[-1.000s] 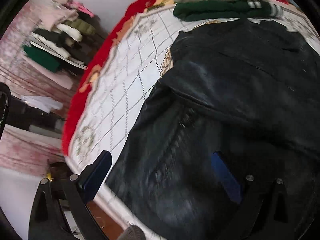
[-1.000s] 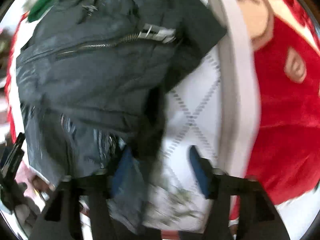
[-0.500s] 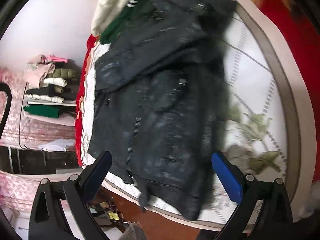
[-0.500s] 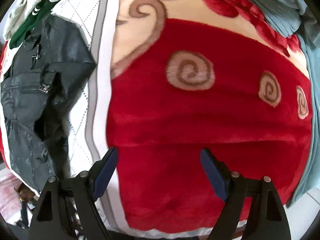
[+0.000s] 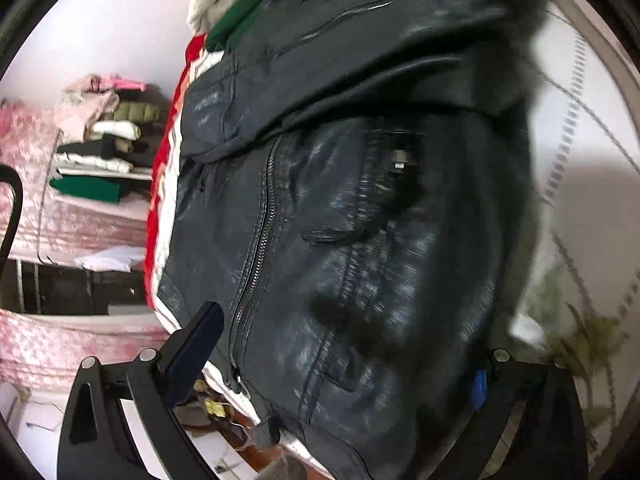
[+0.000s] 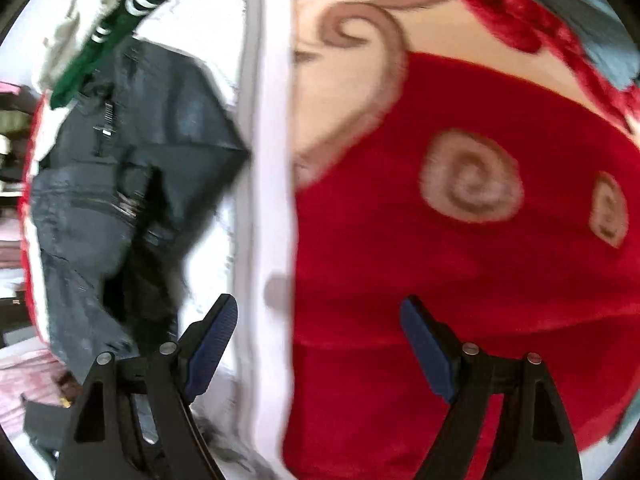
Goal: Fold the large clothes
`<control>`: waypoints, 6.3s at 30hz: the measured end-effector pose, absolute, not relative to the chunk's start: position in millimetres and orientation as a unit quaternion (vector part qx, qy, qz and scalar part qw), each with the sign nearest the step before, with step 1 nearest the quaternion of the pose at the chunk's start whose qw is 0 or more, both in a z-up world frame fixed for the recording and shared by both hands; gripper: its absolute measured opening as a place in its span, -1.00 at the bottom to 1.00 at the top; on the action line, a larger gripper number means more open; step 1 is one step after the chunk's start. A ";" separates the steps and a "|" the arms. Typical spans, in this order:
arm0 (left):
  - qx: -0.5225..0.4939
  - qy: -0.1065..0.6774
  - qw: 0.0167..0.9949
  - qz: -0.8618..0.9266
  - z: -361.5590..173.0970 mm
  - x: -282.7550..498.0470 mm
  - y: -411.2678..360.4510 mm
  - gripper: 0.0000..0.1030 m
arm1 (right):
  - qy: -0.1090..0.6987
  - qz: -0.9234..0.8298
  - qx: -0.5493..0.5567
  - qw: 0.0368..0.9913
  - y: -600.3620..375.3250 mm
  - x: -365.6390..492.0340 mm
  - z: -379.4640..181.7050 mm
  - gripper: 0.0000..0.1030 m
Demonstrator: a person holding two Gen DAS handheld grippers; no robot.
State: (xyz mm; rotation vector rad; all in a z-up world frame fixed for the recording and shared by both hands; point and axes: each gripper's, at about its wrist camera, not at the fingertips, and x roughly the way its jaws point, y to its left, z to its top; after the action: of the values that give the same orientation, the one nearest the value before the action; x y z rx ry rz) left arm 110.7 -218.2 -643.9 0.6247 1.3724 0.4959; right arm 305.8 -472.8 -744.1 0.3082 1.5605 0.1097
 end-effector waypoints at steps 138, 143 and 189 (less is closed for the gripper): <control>-0.195 0.624 0.732 0.191 -575.8 243.2 104.7 0.86 | 0.644 0.033 0.368 0.670 -404.3 418.0 -749.1 0.73; -0.159 0.629 0.739 0.180 -568.8 254.3 80.3 0.86 | 0.605 0.046 0.384 0.695 -384.3 419.2 -755.1 -0.50; -0.170 0.625 0.730 0.219 -558.5 206.4 106.0 0.86 | 0.731 0.110 0.121 0.662 -179.6 415.2 -729.5 -0.22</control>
State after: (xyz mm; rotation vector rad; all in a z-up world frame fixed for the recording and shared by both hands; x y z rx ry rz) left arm 206.4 106.0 -558.5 -0.3744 1.3762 0.4827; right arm 415.2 -179.6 -729.5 0.2745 1.6537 0.2481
